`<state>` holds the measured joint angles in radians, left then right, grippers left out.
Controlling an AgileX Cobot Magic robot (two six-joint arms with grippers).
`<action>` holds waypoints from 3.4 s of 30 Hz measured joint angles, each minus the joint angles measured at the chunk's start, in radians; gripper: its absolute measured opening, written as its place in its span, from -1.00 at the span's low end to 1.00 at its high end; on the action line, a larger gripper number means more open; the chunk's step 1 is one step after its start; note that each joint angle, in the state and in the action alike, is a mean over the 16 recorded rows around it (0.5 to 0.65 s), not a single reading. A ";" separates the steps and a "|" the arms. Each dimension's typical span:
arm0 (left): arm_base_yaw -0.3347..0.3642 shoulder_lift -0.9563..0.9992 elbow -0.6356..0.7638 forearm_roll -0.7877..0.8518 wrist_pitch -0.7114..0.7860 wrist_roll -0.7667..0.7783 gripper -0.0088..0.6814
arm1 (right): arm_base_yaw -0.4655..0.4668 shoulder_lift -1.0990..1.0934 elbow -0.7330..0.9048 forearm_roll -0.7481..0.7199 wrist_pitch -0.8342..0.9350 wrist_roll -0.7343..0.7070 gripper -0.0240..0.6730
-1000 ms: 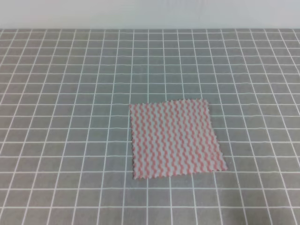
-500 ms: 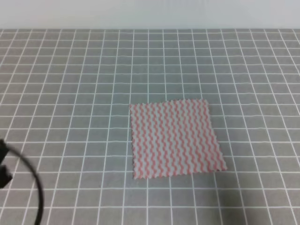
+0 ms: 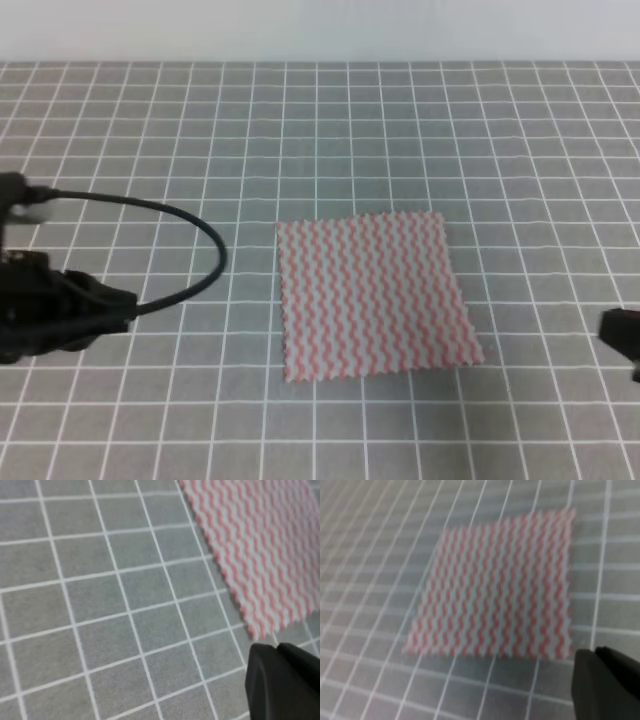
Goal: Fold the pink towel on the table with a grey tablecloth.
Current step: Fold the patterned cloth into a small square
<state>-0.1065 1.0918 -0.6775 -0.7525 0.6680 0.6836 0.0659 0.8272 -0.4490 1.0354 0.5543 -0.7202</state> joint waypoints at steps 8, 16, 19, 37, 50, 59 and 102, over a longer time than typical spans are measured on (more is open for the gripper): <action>-0.164 0.163 -0.051 0.155 -0.058 -0.101 -0.98 | 0.122 0.322 -0.268 -0.293 0.206 0.160 -0.98; -0.299 0.250 -0.057 0.285 -0.121 -0.211 -0.98 | 0.270 0.609 -0.485 -0.650 0.282 0.454 -0.97; -0.318 0.265 -0.058 0.298 -0.129 -0.224 -0.98 | 0.303 0.696 -0.526 -0.738 0.274 0.539 -0.91; -0.329 0.272 -0.058 0.297 -0.152 -0.254 -0.98 | 0.317 0.911 -0.551 -0.682 0.080 0.623 -0.05; -0.329 0.270 -0.058 0.305 -0.158 -0.255 -0.98 | 0.317 0.943 -0.551 -0.679 0.054 0.624 -0.07; -0.329 0.270 -0.058 0.331 -0.161 -0.252 -0.98 | 0.315 0.955 -0.557 -0.678 0.054 0.624 -0.35; -0.556 0.370 -0.125 0.175 -0.348 0.429 0.07 | 0.314 0.967 -0.858 -0.744 0.194 0.609 -0.98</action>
<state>-0.6622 1.4620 -0.8026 -0.5772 0.3198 1.1125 0.3804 1.7942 -1.3073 0.2912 0.7481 -0.1116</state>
